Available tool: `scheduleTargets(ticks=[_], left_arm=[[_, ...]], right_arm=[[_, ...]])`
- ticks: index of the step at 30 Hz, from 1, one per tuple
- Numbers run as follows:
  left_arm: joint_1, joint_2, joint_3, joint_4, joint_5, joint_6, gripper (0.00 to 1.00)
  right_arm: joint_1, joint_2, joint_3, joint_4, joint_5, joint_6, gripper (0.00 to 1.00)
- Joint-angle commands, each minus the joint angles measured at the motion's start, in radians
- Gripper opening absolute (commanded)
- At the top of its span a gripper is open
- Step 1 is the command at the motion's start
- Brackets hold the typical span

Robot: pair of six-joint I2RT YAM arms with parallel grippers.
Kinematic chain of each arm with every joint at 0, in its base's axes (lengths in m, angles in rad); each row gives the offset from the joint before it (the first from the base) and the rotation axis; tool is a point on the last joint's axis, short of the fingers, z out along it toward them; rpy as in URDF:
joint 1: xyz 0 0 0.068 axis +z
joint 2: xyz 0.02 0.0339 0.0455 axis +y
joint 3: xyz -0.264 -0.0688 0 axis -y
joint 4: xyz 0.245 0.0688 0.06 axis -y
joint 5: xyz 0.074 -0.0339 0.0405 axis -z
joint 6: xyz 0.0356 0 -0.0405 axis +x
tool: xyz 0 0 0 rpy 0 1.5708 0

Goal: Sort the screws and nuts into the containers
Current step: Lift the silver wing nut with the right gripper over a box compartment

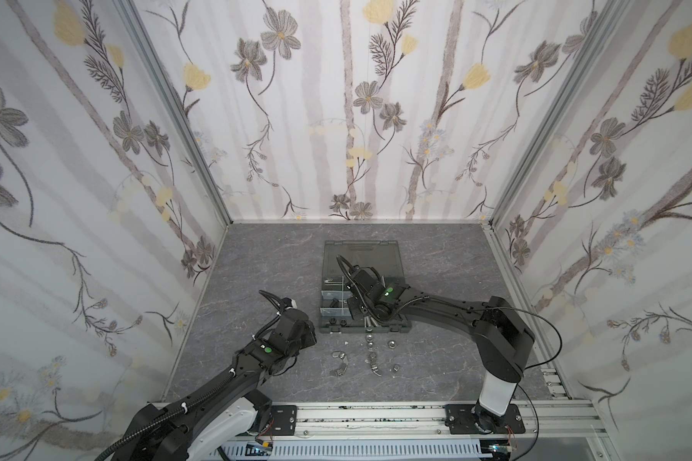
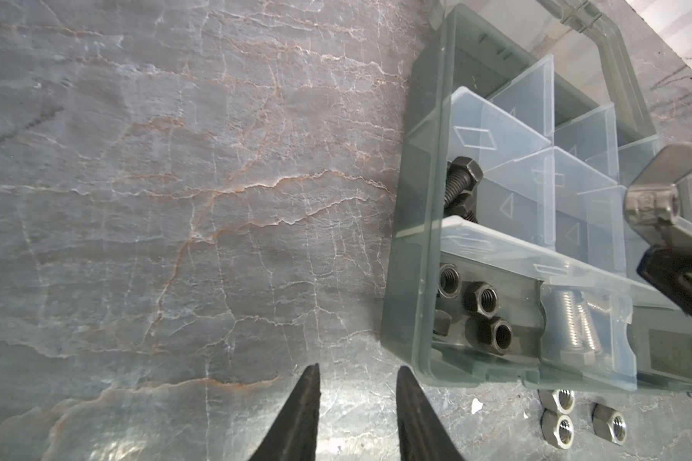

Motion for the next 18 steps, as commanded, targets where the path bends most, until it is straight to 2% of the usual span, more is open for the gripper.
scheduleTargets(ticks=[1,18], left_arm=[[0.001,-0.001,0.003,0.01,-0.003,-0.011,0.35],[0.001,-0.01,0.0,0.01,0.005,-0.016,0.35]], right_arm=[[-0.001,0.01,0.012,0.029,-0.003,-0.01,0.0],[-0.012,0.018,0.014,0.034,-0.017,-0.011,0.12]])
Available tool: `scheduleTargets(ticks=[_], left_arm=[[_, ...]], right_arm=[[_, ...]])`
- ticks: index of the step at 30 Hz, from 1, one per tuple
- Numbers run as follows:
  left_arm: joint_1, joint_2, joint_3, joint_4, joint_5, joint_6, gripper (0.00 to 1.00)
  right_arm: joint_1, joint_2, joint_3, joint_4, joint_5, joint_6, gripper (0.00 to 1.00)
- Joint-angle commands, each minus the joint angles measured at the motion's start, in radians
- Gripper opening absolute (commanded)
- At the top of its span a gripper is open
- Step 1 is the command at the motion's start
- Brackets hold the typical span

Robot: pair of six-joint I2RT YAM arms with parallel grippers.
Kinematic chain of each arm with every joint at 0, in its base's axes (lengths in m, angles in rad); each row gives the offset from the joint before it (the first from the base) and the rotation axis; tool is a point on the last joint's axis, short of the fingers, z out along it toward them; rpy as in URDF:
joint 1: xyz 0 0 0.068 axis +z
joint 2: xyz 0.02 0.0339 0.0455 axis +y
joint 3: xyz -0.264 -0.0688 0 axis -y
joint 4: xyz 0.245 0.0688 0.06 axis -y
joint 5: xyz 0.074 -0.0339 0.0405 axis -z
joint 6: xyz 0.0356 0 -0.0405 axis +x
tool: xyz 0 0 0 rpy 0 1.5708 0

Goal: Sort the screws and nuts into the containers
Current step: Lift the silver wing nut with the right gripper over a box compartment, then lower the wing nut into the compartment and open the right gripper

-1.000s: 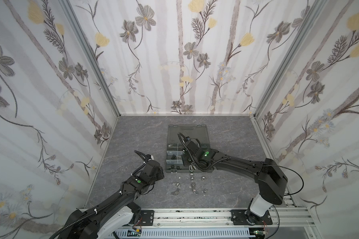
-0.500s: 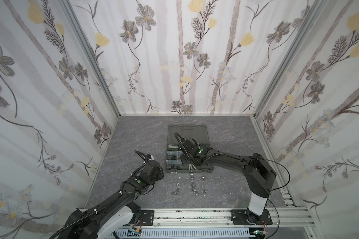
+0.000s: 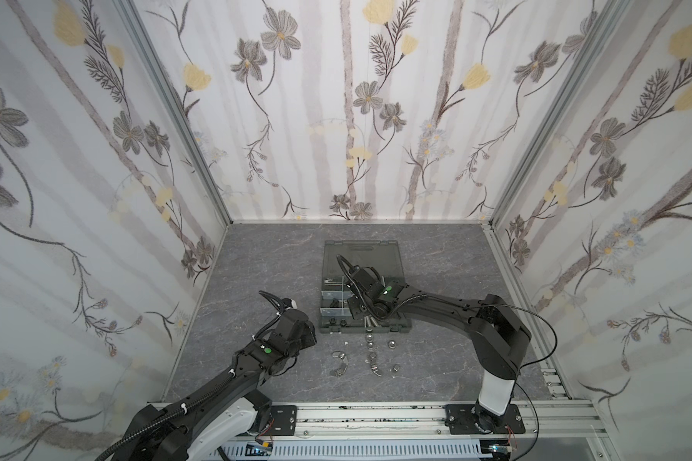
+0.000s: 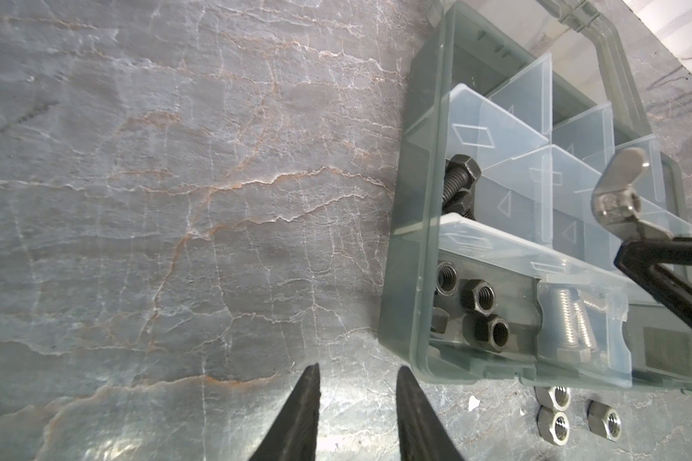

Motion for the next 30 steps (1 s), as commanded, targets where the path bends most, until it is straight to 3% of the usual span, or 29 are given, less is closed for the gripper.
scheduleTargets(ticks=[1,17,30], left_arm=[[0.001,-0.005,0.001,0.01,-0.002,-0.009,0.35],[-0.02,-0.03,-0.009,0.008,0.053,-0.021,0.35],[-0.254,0.015,0.001,0.01,-0.009,-0.136,0.36]], right_arm=[[0.0,0.002,0.009,0.036,-0.013,-0.004,0.12],[-0.001,-0.104,-0.041,0.054,-0.005,0.02,0.16],[0.007,-0.352,-0.295,0.15,-0.038,0.129,0.19]])
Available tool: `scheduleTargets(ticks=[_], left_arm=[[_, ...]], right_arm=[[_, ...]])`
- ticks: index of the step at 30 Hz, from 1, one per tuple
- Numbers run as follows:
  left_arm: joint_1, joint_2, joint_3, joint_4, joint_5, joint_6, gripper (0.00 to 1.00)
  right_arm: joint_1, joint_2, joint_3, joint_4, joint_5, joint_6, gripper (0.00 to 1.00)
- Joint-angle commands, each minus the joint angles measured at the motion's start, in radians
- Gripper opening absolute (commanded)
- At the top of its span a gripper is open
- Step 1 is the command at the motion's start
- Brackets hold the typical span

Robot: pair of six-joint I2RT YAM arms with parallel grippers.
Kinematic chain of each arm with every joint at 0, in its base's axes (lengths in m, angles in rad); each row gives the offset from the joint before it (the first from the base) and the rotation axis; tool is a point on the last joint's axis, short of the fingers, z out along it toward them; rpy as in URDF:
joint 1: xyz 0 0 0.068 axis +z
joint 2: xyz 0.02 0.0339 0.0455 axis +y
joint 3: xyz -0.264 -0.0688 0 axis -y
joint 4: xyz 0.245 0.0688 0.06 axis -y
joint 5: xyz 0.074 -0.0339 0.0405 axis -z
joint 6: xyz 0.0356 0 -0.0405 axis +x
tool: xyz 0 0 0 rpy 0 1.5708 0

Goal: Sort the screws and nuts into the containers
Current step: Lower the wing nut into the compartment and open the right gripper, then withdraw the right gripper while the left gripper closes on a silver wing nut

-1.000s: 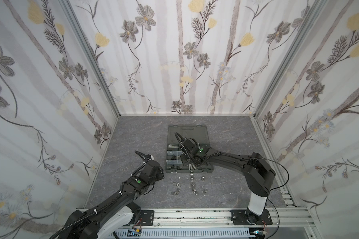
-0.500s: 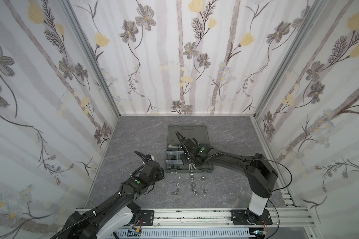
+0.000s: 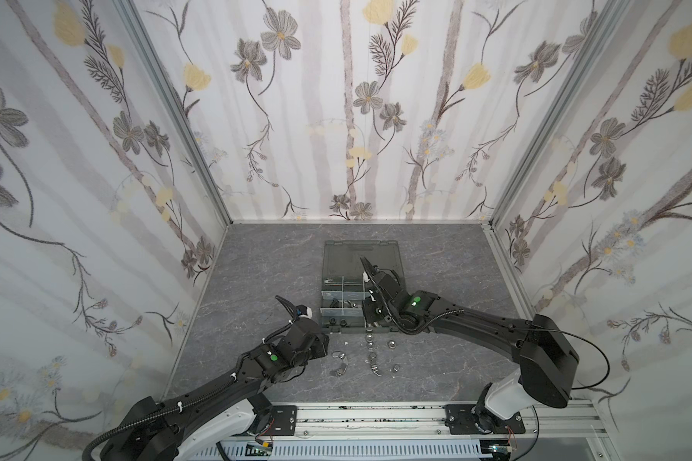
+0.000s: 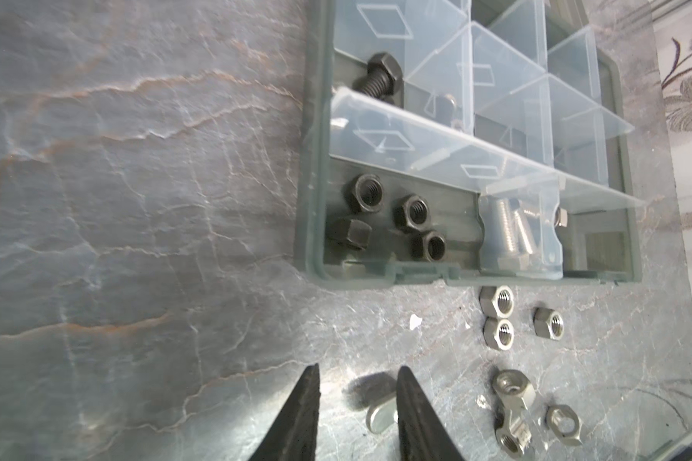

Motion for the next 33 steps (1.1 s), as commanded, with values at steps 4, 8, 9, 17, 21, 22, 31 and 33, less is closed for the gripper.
scheduleTargets(ticks=[4,8,9,17,21,22,31,33], left_arm=[[-0.073,0.043,0.002,0.015,-0.048,-0.085,0.37],[-0.098,0.07,-0.02,0.069,-0.024,-0.107,0.38],[-0.098,0.073,-0.032,0.095,-0.013,-0.114,0.39],[-0.098,0.029,-0.138,0.252,0.006,-0.158,0.39],[-0.094,0.007,-0.192,0.361,0.033,-0.176,0.4],[-0.091,0.008,-0.21,0.396,0.047,-0.181,0.4],[-0.087,0.038,-0.264,0.479,0.062,-0.226,0.4],[-0.088,0.047,-0.269,0.494,0.069,-0.229,0.38]], right_arm=[[0.009,-0.105,-0.115,0.068,-0.004,0.073,0.2],[0.009,-0.176,-0.183,0.079,-0.003,0.105,0.21],[0.01,-0.188,-0.199,0.081,-0.003,0.115,0.21],[0.01,-0.28,-0.299,0.116,-0.009,0.174,0.21],[0.01,-0.306,-0.341,0.112,-0.003,0.18,0.22],[0.009,-0.309,-0.342,0.112,-0.001,0.182,0.22],[0.009,-0.314,-0.348,0.115,-0.001,0.185,0.23],[0.009,-0.32,-0.356,0.12,-0.001,0.188,0.22]])
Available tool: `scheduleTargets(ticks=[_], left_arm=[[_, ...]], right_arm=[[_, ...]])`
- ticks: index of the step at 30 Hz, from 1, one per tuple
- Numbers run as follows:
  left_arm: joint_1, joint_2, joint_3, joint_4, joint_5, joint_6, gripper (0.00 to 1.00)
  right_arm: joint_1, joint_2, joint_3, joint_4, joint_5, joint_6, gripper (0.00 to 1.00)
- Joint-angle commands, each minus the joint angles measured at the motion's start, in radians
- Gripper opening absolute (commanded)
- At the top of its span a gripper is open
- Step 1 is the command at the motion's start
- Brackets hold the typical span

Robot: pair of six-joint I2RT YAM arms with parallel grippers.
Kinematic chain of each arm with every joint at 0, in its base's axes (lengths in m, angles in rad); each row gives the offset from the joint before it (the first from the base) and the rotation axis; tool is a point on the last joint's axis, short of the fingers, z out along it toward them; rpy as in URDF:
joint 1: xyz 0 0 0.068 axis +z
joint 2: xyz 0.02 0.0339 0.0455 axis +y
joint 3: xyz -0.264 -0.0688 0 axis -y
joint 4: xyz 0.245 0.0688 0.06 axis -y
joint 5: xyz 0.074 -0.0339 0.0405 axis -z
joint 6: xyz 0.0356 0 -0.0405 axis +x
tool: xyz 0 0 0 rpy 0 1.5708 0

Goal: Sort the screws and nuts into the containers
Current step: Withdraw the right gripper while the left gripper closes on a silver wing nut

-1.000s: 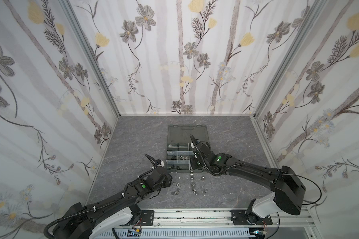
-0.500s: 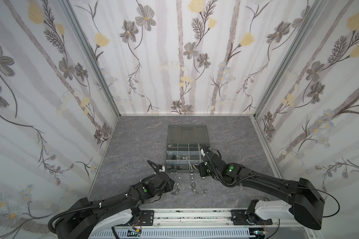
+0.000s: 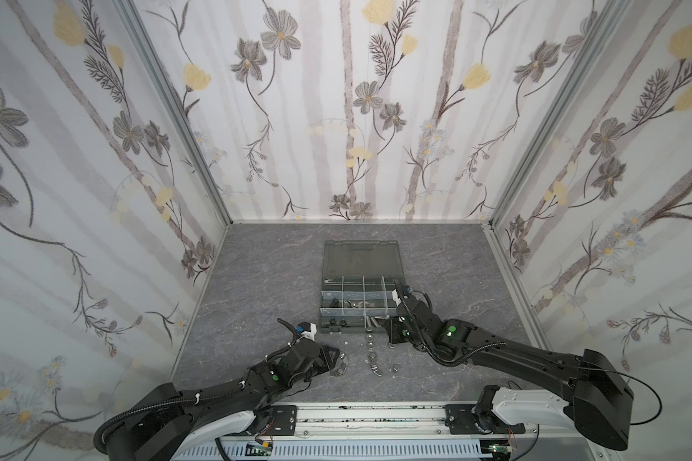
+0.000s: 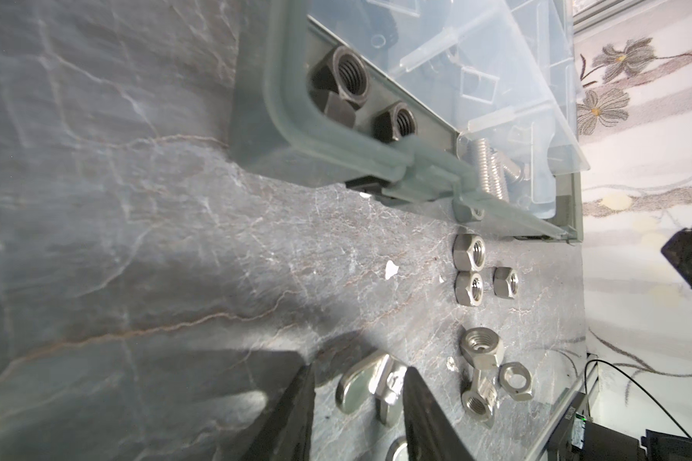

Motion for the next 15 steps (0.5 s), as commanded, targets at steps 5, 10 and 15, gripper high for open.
scheduleTargets(ticks=[5,10,15], left_arm=[[0.001,0.031,-0.02,0.057,0.024,-0.019,0.36],[0.002,0.032,-0.043,0.098,0.025,-0.035,0.33],[0.003,0.041,-0.051,0.111,0.018,-0.028,0.3]], right_arm=[[0.001,-0.015,-0.029,0.042,0.007,0.02,0.23],[0.001,-0.019,-0.039,0.051,0.001,0.018,0.23],[-0.001,-0.015,-0.044,0.065,-0.006,0.019,0.23]])
